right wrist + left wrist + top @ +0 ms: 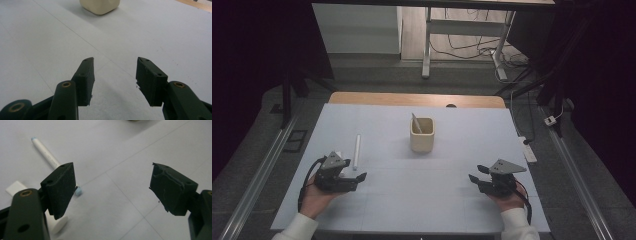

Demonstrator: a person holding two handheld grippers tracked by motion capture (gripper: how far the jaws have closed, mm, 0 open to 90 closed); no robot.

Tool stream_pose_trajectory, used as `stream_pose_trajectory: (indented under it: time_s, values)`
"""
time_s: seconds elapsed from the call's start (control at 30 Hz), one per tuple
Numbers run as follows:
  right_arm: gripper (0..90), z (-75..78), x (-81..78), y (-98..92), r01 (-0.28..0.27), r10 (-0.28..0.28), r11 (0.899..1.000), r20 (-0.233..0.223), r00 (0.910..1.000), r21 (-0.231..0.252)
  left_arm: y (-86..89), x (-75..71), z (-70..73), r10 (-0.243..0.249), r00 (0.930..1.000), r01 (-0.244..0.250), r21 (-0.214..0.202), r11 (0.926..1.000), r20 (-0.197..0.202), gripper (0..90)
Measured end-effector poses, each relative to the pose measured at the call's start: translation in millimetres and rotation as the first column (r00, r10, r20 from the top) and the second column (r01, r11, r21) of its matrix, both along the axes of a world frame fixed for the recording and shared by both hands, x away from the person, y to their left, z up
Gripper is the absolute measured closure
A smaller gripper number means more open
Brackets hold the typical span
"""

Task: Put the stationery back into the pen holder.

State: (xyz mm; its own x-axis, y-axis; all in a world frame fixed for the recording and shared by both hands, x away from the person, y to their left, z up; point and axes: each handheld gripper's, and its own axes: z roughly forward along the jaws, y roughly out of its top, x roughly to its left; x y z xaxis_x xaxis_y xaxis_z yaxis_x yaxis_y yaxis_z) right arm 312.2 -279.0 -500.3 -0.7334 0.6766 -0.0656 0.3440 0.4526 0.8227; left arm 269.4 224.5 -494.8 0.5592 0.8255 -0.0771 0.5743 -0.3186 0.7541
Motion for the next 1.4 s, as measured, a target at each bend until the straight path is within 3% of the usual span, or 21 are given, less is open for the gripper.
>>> stream_pose_trajectory:
  time_s: [0.3,0.73,1.03,1.4]
  values:
    - [47.9,-1.6,0.0,-2.1,0.017,-0.017,1.0,-0.011,0.9998,-0.025,0.0,18.9,5.9,0.01,0.999,-0.009,0.018,0.9998,-0.043,20.4]
    - [47.7,-4.6,2.8,-4.3,0.033,-0.035,0.999,-0.028,0.999,-0.038,8.4,48.5,13.7,0.051,0.9937,-0.053,-0.012,0.9985,-0.1,20.4]
    - [47.4,-5.7,3.3,-4.3,0.031,-0.033,0.998,-0.029,0.999,-0.057,7.9,66.7,20.9,0.073,0.9914,-0.069,0.038,0.9969,-0.108,20.4]
    - [47.2,-7.4,4.2,-5.8,0.044,-0.047,0.997,-0.039,0.9981,-0.067,14.5,93.4,17.6,0.13,0.9754,-0.119,0.072,0.9903,-0.178,20.4]
